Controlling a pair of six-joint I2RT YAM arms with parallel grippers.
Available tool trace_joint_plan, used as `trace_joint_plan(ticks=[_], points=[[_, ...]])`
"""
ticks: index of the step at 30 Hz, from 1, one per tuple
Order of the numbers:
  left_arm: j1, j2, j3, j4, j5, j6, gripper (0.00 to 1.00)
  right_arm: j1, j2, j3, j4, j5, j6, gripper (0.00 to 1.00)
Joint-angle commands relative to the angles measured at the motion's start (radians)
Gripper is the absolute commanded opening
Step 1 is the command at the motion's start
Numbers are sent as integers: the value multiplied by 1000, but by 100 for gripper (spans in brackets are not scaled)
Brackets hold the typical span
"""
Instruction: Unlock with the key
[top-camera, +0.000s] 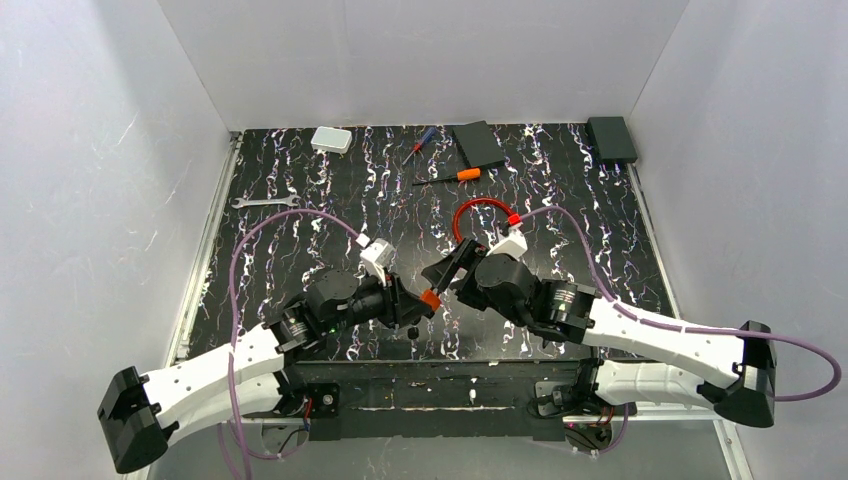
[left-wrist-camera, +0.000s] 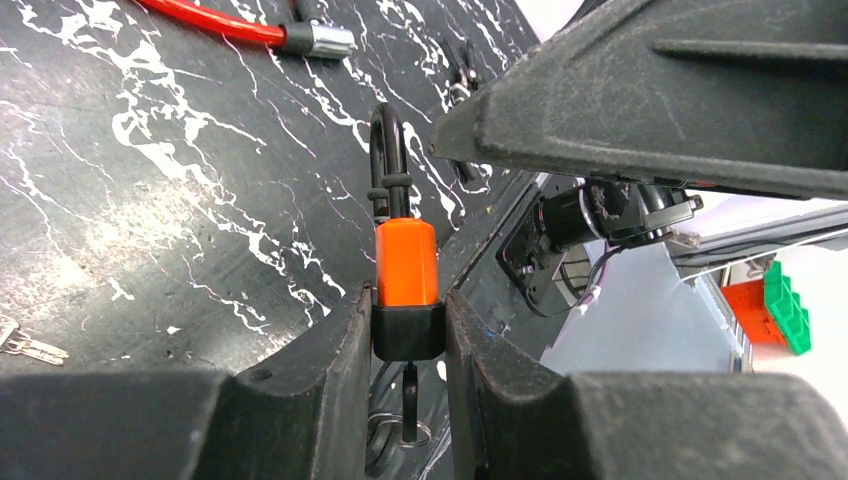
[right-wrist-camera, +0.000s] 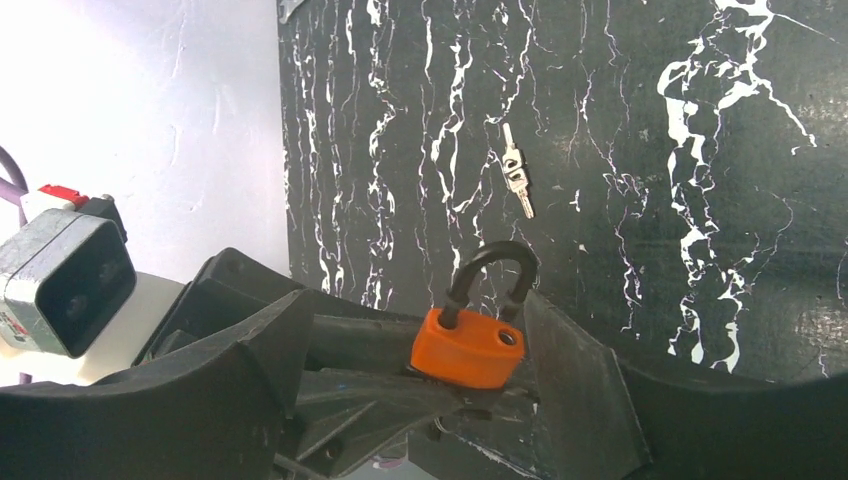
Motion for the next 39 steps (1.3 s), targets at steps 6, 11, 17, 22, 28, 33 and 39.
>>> trace_joint_plan(ticks=[6, 11, 17, 22, 28, 33, 39], points=[[3, 22, 74, 41, 32, -11, 0, 4, 39, 23, -21, 29, 79, 79], [2, 17, 81, 43, 27, -10, 0, 3, 52, 11, -15, 24, 99, 76], [3, 17, 91, 50, 34, -20, 0, 3, 69, -1, 4, 13, 99, 73], [3, 7, 82, 74, 51, -48, 0, 4, 64, -29, 83, 20, 68, 58], [3, -25, 38, 148, 62, -114, 0, 3, 47, -67, 193, 32, 2, 42], [3, -77, 30, 163, 61, -160, 0, 4, -5, -136, 364, 16, -81, 33], [3, -124, 18, 173, 83, -202, 0, 3, -140, -308, 744, -74, -331, 33]])
